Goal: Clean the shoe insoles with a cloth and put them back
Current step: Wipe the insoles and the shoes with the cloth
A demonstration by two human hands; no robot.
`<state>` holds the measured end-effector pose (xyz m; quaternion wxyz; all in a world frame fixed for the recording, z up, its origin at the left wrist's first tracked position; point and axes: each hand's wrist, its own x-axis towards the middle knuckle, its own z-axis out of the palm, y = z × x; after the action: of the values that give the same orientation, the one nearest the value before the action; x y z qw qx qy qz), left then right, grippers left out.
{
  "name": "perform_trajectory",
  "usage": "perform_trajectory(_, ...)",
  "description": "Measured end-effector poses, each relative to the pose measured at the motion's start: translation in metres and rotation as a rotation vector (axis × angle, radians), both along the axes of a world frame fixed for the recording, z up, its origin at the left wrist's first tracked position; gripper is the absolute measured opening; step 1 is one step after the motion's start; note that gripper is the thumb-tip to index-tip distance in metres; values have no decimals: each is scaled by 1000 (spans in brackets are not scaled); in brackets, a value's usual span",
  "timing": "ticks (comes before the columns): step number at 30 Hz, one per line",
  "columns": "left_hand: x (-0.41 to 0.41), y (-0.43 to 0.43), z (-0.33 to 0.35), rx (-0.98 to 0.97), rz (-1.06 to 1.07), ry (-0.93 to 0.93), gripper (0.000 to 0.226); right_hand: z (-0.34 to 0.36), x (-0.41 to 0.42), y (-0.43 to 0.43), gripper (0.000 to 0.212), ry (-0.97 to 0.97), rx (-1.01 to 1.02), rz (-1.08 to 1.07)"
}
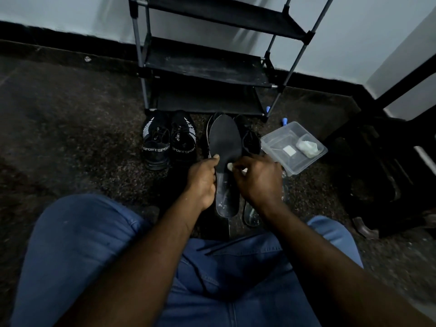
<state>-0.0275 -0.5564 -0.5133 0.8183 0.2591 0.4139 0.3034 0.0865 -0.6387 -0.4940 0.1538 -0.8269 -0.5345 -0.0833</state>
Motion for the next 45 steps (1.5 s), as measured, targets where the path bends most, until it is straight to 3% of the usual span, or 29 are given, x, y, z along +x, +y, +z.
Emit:
perform_trajectory(4, 3, 0, 0, 5, -13, -29, 20, 3, 12, 0, 20, 136, 74, -74)
perform_trajectory(7, 6, -4, 1, 57, -44, -13, 34, 0, -3, -4, 23, 28, -6, 68)
perform_trajectory(10, 5, -6, 1, 117, -69, -19, 27, 3, -3, -4, 28, -86, -17, 68)
perform_trajectory(14, 0, -7, 0, 140, -101, -35, 19, 6, 12, 0, 23, 52, 62, -82)
perform_trajectory(18, 3, -5, -2, 157, -84, -25, 24, 3, -2, -6, 27, -108, -7, 116)
perform_trajectory(22, 4, -7, -1, 172, -134, -34, 21, 11, 19, -1, 22, 44, 84, -97)
perform_trajectory(27, 2, -6, -2, 156, -118, 5, 27, 2, -6, -6, 32, -60, 0, 118)
perform_trajectory(31, 3, -7, -2, 169, -162, -9, 26, 7, 13, 2, 21, 58, 91, -112)
perform_trajectory(36, 2, -7, -7, 152, -131, 15, 28, -3, -9, -2, 33, -90, -17, 118)
perform_trajectory(40, 4, -9, -6, 185, -170, 33, 23, 5, 14, 3, 25, 65, 61, -151)
perform_trajectory(45, 1, -12, -8, 190, -160, 39, 30, -7, -8, -4, 25, -90, -20, 144)
